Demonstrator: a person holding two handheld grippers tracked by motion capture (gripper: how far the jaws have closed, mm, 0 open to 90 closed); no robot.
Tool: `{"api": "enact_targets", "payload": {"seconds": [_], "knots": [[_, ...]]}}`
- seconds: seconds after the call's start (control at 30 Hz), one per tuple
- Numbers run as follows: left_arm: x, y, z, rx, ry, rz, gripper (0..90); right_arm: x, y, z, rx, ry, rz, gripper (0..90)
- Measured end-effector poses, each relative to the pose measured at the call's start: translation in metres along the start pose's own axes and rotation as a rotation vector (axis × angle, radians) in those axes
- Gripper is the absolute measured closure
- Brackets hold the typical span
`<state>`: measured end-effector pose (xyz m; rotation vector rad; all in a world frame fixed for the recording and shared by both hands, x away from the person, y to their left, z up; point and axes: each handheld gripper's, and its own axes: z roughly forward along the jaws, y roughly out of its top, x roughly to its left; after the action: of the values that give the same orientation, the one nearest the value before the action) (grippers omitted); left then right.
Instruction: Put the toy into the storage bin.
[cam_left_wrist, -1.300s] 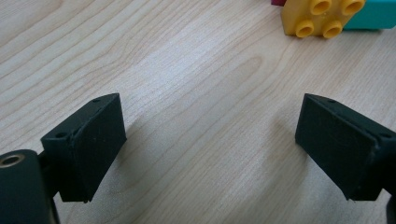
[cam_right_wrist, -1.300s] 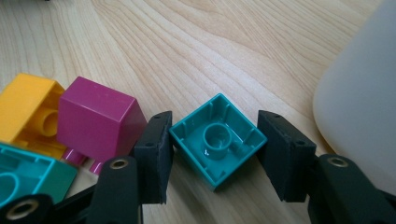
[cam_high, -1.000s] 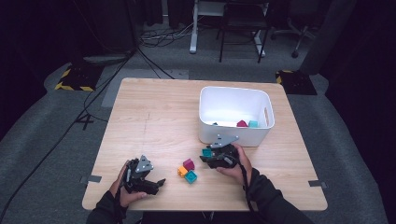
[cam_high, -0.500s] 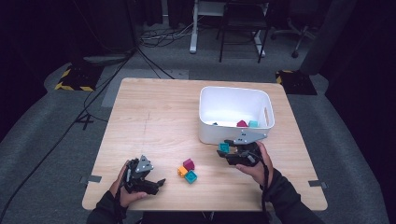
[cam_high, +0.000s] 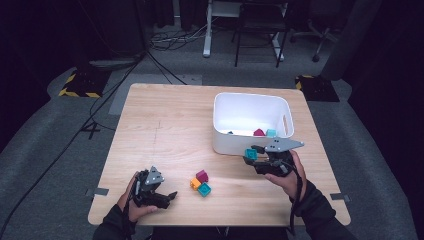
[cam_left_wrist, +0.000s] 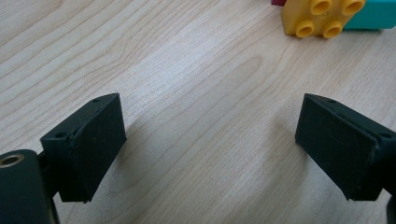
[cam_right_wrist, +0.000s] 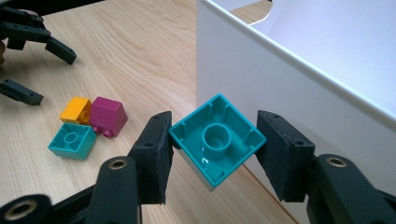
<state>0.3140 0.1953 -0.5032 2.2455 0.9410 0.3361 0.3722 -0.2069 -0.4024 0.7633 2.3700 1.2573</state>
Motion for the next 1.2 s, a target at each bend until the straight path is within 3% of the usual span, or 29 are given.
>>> {"api": "enact_targets", "payload": {"seconds": [0.3,0.63,1.13,1.2], "knots": [[0.0,0.0,0.0,-0.002,0.0,-0.002,8.7,-0.007,0.013,-0.019,-0.026,-0.036,-0.025,48.0],[0.0,0.0,0.0,-0.001,-0.005,-0.002,8.7,-0.014,0.029,-0.035,-0.067,-0.066,-0.021,48.1],[0.0,0.0,0.0,-0.002,0.0,-0.002,8.6,-0.023,0.052,-0.031,-0.088,-0.118,-0.018,48.0],[0.0,0.0,0.0,-0.002,0.0,-0.001,8.6,-0.024,0.054,-0.03,-0.091,-0.147,-0.018,48.0]]}}
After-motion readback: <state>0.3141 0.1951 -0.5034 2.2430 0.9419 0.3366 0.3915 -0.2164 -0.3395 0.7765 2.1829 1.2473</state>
